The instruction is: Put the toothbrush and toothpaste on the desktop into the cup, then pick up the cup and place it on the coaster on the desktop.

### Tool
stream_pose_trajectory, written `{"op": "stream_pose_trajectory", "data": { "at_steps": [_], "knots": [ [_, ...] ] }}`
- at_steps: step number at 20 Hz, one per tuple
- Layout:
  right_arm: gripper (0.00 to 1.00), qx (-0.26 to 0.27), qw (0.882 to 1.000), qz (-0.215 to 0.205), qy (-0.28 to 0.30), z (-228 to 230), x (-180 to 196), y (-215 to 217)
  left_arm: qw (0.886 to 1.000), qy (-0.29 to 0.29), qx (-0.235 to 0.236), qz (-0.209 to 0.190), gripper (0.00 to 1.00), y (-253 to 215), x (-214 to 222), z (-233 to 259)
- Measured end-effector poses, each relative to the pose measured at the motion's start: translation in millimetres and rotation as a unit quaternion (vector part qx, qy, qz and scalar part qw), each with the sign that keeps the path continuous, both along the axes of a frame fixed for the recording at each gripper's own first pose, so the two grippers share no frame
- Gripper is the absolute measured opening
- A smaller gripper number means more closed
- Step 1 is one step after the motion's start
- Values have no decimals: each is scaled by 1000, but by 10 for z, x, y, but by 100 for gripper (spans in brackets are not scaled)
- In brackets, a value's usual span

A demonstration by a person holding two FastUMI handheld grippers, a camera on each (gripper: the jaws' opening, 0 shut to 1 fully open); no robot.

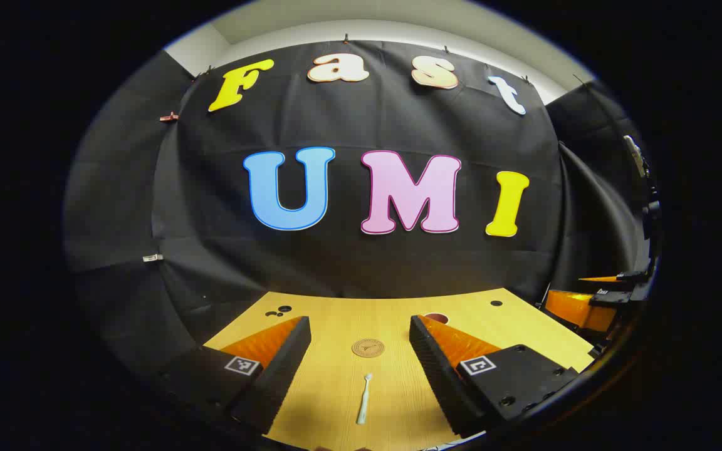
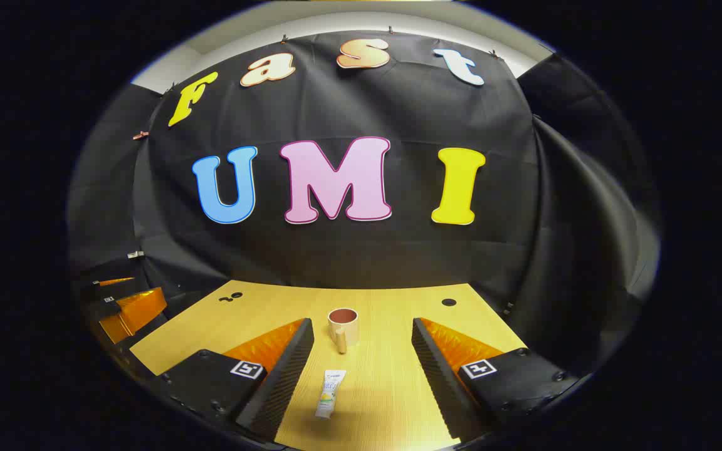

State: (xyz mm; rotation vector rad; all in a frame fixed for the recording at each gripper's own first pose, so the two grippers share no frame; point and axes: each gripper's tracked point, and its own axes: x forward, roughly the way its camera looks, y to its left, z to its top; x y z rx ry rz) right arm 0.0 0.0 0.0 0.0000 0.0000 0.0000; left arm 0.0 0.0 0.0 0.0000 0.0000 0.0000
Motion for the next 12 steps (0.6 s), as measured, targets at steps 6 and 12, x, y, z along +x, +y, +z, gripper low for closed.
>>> {"op": "stream_pose_trajectory", "data": {
  "at_steps": [6, 12],
  "knots": [
    [98, -3, 999, 16, 43, -207, 258, 54, 1000, 13, 2, 3, 100, -31, 201, -73],
    [98, 1, 998, 24, 65, -315, 387, 63, 1000, 14, -10, 11, 100, -18, 319, -41]
  ]
}}
